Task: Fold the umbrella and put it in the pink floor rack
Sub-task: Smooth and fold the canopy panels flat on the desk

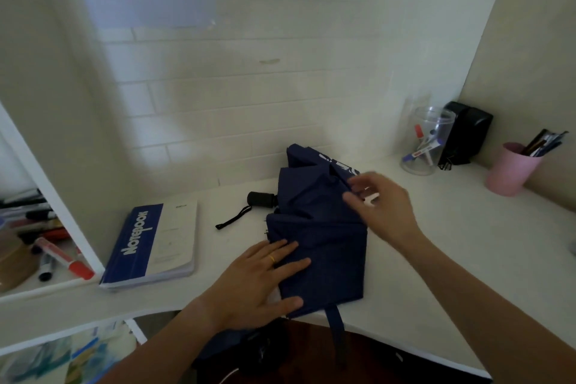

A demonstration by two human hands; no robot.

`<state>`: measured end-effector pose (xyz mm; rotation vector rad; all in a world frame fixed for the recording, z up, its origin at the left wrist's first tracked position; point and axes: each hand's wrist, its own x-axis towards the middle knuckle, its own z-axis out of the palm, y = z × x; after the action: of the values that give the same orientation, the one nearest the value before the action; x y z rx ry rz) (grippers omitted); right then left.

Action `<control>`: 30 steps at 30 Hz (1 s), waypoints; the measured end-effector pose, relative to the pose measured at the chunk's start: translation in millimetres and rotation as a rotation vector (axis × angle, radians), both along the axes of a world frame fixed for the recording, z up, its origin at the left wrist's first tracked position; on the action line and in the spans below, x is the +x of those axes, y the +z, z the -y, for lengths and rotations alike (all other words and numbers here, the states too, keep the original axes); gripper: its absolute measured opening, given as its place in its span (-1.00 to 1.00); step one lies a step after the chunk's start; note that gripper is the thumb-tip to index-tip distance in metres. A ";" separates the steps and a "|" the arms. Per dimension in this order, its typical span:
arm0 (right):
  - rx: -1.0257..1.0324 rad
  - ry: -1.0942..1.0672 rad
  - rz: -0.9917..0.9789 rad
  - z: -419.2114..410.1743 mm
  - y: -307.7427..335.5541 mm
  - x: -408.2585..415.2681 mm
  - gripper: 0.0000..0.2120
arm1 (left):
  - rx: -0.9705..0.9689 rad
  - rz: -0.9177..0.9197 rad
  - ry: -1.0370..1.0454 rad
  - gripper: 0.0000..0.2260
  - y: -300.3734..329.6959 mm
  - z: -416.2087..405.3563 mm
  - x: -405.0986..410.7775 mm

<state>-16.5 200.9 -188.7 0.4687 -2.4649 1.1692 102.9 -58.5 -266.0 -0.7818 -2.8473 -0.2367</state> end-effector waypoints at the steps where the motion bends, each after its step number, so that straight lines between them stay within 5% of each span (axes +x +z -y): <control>1: -0.043 -0.085 0.071 4.8 10.1 -11.8 -0.73 | 0.124 -0.074 0.024 -0.48 4.3 -0.9 -1.5; 5: -0.041 -0.197 0.361 8.3 16.9 -46.5 -0.65 | 0.766 -0.332 0.431 -0.72 47.9 -11.7 -42.9; 9: -0.069 -0.151 0.484 11.9 12.6 -61.4 -0.63 | 1.117 0.296 0.791 -0.37 83.4 -14.7 -116.1; 12: -0.121 -0.134 0.486 12.4 7.0 -66.1 -0.70 | 1.340 0.573 0.808 -0.48 89.8 -19.2 -141.3; 15: -0.308 -0.078 0.421 9.0 5.8 -60.4 -0.79 | 1.444 0.620 0.797 -0.74 92.6 -15.3 -142.7; 22: -0.566 0.253 0.433 -14.3 14.8 -19.1 -0.72 | 1.698 0.715 0.492 -0.92 122.3 -9.8 -99.9; 30: -0.365 0.306 0.297 -23.2 14.8 9.7 -0.75 | 1.346 0.449 0.288 -0.81 115.5 -17.6 -55.7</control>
<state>-6.7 224.0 -173.9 0.6147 -2.3861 1.8920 47.2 -40.9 -150.5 0.0024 -2.2060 -2.1148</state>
